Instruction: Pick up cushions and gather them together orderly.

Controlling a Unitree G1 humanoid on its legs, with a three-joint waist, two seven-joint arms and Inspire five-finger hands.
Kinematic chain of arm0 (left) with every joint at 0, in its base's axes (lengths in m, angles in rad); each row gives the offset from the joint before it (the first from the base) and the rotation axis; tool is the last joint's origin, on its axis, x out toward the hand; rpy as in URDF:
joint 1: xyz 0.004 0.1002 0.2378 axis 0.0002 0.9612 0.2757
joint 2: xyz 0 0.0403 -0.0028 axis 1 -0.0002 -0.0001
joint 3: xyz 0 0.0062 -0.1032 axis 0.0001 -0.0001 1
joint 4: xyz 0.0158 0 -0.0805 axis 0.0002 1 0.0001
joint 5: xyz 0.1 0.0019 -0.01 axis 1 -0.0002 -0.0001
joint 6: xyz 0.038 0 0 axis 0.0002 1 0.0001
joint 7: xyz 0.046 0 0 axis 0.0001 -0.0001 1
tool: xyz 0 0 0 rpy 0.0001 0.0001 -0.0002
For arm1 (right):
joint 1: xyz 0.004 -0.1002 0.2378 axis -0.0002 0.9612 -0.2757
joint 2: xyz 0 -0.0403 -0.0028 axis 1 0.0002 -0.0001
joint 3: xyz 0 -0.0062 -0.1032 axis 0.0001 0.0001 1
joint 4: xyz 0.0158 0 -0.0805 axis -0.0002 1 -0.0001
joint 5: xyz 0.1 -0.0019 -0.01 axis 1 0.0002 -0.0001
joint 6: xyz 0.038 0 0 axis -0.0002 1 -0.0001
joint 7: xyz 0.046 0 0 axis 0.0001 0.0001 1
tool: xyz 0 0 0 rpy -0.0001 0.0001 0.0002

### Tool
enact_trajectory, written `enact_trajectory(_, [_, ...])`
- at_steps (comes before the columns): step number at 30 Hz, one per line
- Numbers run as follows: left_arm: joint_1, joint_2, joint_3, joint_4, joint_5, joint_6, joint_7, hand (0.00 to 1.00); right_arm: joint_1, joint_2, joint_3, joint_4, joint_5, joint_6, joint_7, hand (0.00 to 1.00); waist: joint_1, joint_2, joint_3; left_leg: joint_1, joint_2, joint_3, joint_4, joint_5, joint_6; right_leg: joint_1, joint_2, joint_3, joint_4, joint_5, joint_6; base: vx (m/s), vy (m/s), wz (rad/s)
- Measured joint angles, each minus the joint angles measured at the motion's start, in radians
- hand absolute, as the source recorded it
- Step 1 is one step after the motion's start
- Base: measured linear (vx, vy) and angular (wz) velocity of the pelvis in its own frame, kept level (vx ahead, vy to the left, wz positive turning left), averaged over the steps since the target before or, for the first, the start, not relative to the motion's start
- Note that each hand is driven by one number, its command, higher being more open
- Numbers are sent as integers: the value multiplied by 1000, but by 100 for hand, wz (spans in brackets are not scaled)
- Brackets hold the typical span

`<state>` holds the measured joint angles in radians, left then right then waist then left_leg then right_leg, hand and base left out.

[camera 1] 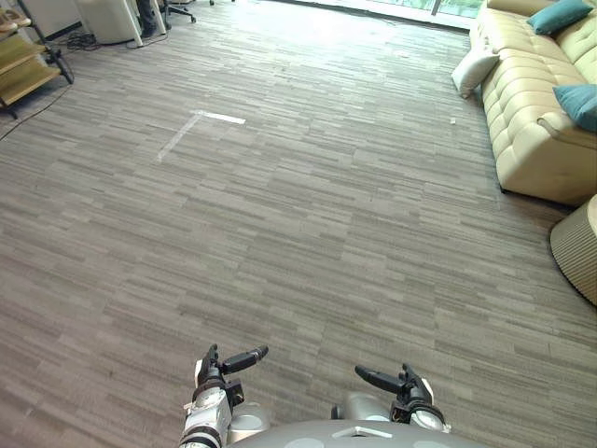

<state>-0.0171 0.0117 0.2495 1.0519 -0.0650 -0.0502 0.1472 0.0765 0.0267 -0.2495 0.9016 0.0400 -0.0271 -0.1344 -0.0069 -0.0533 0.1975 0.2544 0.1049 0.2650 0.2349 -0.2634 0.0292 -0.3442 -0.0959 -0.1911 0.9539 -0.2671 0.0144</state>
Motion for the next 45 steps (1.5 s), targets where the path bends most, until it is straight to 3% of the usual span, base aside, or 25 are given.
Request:
enact_trajectory(2, [5, -3, -14, 1, 15, 8, -6, 100, -3, 1, -1, -7, 0, 0, 0, 100, -4, -4, -1, 93, 6, 6, -49, -5, -9, -40, -6, -43, -277, 38, 7, 725, -150, 18])
enact_trajectory(3, [13, -7, -22, 1, 30, 8, -10, 100, -1, 0, -2, -7, 3, -2, 1, 100, -9, -10, -3, 132, -7, -1, -63, -16, -28, -41, -10, -40, -375, 157, -14, 556, -158, 24])
enact_trajectory(4, [14, -8, -29, 4, 38, 7, -13, 100, -6, -3, -6, -1, 4, 1, 3, 100, -11, -4, -11, 154, 6, -5, -69, -22, -37, -36, 0, -44, -353, 180, -103, 714, -241, 2])
enact_trajectory(5, [7, -35, -33, 12, 57, 7, -27, 100, -26, -29, 0, 13, -11, 0, 4, 100, -4, 52, -22, 155, 45, -12, -41, 10, -80, -46, 28, -53, -292, 98, -109, 701, -251, -11])
enact_trajectory(7, [7, -58, -33, 13, 77, 9, -27, 100, -29, -28, -19, 13, -1, 5, 7, 100, -11, 66, -26, 139, 57, -34, 26, 64, -117, -35, 29, -57, -252, 34, -121, 647, -284, -1])
enact_trajectory(8, [7, -65, -33, 12, 78, 9, -29, 100, -30, -32, -22, 18, -1, 10, 7, 100, -18, 76, -29, 92, 86, -81, 160, 110, -140, 10, 47, -65, -267, 0, -122, 577, -304, 14])
enact_trajectory(10, [8, -70, -23, -8, 79, 9, -34, 100, -26, -34, -17, 33, -3, 26, 5, 100, -24, 84, -27, -100, 113, -205, 610, 185, -249, 139, 106, -66, -374, -13, -122, 510, -266, -6])
enact_trajectory(11, [10, -69, -18, -18, 79, 8, -36, 100, -23, -35, -14, 39, -3, 27, 4, 100, -23, 84, -26, -141, 117, -202, 707, 182, -253, 175, 122, -56, -404, -12, -123, 399, -160, -45])
enact_trajectory(14, [22, -68, 10, -62, 78, 6, -36, 100, -19, -35, 5, 57, 0, 35, -1, 100, -11, 74, -22, -311, 124, -151, 879, 114, -203, 332, 181, 9, -541, -12, -125, 380, -57, -68])
enact_trajectory(16, [33, -66, 9, -101, 77, -16, -38, 100, -14, -34, 5, 66, 0, 46, -3, 100, 3, 70, -21, -463, 107, -111, 751, 30, -122, 441, 195, 72, -633, -12, -134, 400, 1, -77])
enact_trajectory(18, [37, -73, 11, -124, 77, -31, -38, 100, -14, -34, 4, 75, 0, 48, -3, 100, 15, 68, -20, -515, 84, -108, 585, 14, -99, 493, 192, 113, -672, -12, -126, 474, 76, -70])
enact_trajectory(21, [30, -76, 10, -138, 75, -48, -40, 100, -14, -31, 6, 81, 0, 49, -8, 100, 39, 65, -20, -593, 44, -110, 258, 45, -111, 590, 171, 212, -745, -44, -96, 606, 203, -92])
enact_trajectory(24, [35, -58, 10, -141, 74, -45, -35, 100, 2, -13, 16, 94, 0, 50, -9, 100, 62, 33, -44, -602, 22, -74, 222, 190, -43, 658, 121, 317, -755, -92, -59, 661, 248, -105])
enact_trajectory(26, [25, -12, 12, -126, 70, -34, -29, 100, 15, 23, 12, 94, 2, 50, -9, 100, 59, -38, -66, -565, -11, -23, 269, 123, -30, 572, 64, 335, -520, -101, -14, 773, 273, -48])
enact_trajectory(27, [22, 7, 11, -113, 62, -31, -20, 100, 15, 36, 13, 93, 1, 49, -9, 100, 58, -65, -66, -521, -32, -5, 266, 94, -18, 505, 47, 330, -331, -38, 54, 676, 236, -30])
enact_trajectory(28, [11, 20, 11, -82, 56, -22, -12, 100, 17, 36, 13, 91, 0, 47, -5, 100, 56, -65, -60, -447, -51, -6, 234, 64, -8, 424, 44, 325, -127, 128, 111, 672, 222, -13])
enact_trajectory(29, [7, 21, 10, -64, 55, -12, -6, 100, 15, 31, 12, 89, -1, 43, -4, 100, 53, -63, -57, -387, -60, -10, 204, 45, -10, 375, 35, 308, -3, 162, 128, 647, 187, 0])
enact_trajectory(30, [5, 17, 8, -44, 54, -3, 0, 100, 17, 18, 11, 79, 0, 35, -1, 100, 51, -49, -47, -291, -66, -12, 161, 19, -8, 309, 23, 259, 144, 123, 88, 496, 123, 1])
enact_trajectory(33, [11, 6, -11, -34, 54, -2, 1, 100, 26, 2, -5, 29, -1, 16, -1, 100, 32, -10, -39, -132, -57, -33, 68, -14, 3, 144, 20, 135, 201, 43, 28, 613, 69, 12])
enact_trajectory(35, [8, -5, -14, -19, 54, -2, -1, 100, 12, 2, -24, -1, 1, 7, -1, 100, 8, 8, -21, -29, -39, -37, 3, -41, -4, -4, 20, 53, 69, 0, 6, 721, -81, 28])
enact_trajectory(37, [12, -6, -38, 0, 56, 8, -4, 100, 5, 1, -26, -8, 0, 2, -1, 100, -10, 6, -18, 65, -26, -37, -47, -46, -4, -43, 20, 27, -221, 21, 22, 623, -146, 43])
enact_trajectory(38, [17, -9, -48, -1, 57, 7, -10, 100, 9, -2, -27, -8, 2, 2, -1, 100, -11, 0, -18, 101, -29, -49, -61, -60, -19, -42, 15, 33, -338, 94, 12, 669, -228, 67])
enact_trajectory(39, [18, -22, -47, 1, 58, 7, -17, 100, -3, -16, -34, 7, -1, 7, 1, 100, -11, 22, -27, 135, 0, -75, -63, -75, -37, -24, 26, 7, -298, 105, -71, 824, -316, 49])
enact_trajectory(42, [19, -53, -46, 1, 67, 7, -25, 100, -15, -36, -36, 13, -1, 11, 2, 100, -20, 68, -39, 45, 60, -155, 182, -19, -122, 14, 40, -39, -231, -49, -96, 698, -315, 40])
enact_trajectory(45, [21, -58, -23, -16, 71, 7, -26, 100, -21, -41, -26, 33, -6, 29, 4, 100, -17, 94, -31, -142, 106, -256, 649, 77, -247, 151, 113, -53, -333, -73, -110, 543, -226, -3])
